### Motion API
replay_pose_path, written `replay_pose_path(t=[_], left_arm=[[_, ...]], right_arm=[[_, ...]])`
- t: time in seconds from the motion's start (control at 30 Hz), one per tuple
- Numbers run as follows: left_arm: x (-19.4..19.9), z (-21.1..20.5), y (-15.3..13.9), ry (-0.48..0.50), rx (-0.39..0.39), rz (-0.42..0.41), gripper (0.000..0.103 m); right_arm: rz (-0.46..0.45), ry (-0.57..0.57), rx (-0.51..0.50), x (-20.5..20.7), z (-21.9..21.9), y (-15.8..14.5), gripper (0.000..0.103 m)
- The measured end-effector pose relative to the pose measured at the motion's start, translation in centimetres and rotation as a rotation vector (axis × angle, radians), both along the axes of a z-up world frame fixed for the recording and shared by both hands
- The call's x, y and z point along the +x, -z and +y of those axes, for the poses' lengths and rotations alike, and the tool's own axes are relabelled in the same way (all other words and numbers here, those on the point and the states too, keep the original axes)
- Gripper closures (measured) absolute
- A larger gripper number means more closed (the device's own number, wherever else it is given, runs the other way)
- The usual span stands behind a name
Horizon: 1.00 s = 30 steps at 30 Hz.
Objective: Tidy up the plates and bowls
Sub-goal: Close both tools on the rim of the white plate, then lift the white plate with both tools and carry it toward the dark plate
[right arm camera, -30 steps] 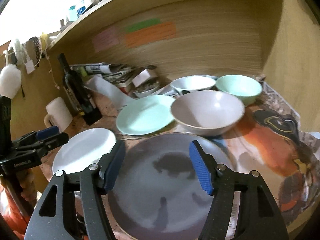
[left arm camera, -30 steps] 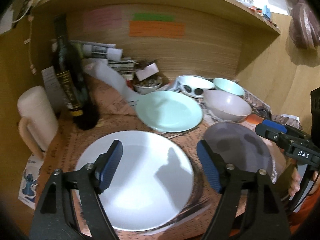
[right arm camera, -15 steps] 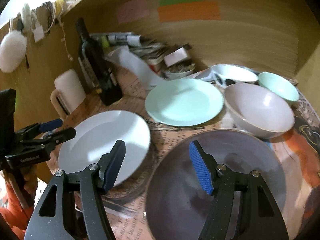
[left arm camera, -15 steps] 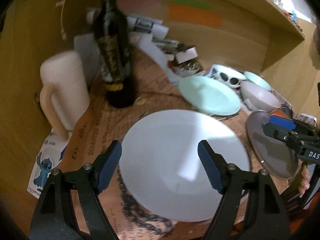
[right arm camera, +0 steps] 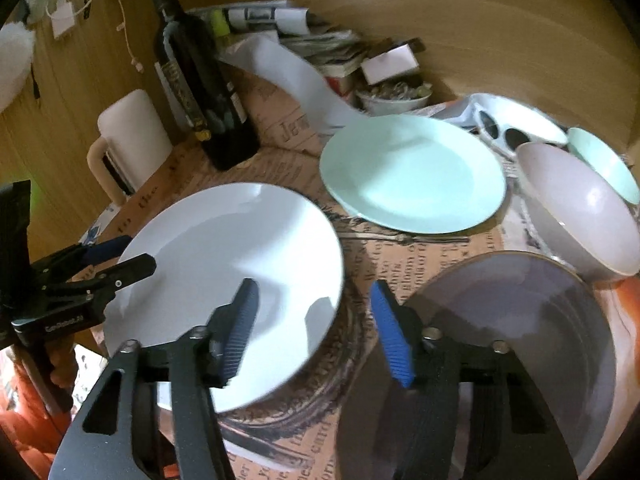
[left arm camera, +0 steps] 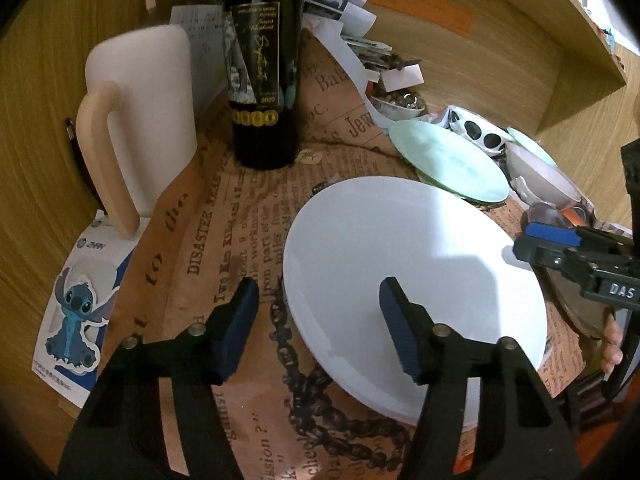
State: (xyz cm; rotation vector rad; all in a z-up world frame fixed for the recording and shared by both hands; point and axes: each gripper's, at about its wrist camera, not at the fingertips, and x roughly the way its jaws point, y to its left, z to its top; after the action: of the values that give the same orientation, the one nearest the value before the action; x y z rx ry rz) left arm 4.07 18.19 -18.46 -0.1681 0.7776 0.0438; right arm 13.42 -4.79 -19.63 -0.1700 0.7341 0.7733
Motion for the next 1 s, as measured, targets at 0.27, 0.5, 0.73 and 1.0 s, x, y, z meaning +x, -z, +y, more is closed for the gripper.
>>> replay_pose_path(t=[0.27, 0.5, 0.73, 1.0], left_arm=[[0.0, 0.7, 0.7, 0.021, -0.044, 0.021, 0.057], [-0.1, 0.3, 0.6, 0.059, -0.053, 0.014, 0.069], [0.0, 0.4, 0.5, 0.042, -0.044, 0.017, 0.069], [-0.2, 1.1, 0.7, 0.043, -0.055, 0.025, 0.069]], right_arm=[[0.060, -0.007, -0.053, 0.6, 1.2, 1.0, 0.065], [0.054, 0.014, -0.049, 0.4, 1.3, 1.1, 0.065], [0.080, 0.015, -0.006, 0.4, 1.2, 1.2, 0.065], [0.048, -0.019, -0.044, -0.4, 1.8, 1.5, 0.065]])
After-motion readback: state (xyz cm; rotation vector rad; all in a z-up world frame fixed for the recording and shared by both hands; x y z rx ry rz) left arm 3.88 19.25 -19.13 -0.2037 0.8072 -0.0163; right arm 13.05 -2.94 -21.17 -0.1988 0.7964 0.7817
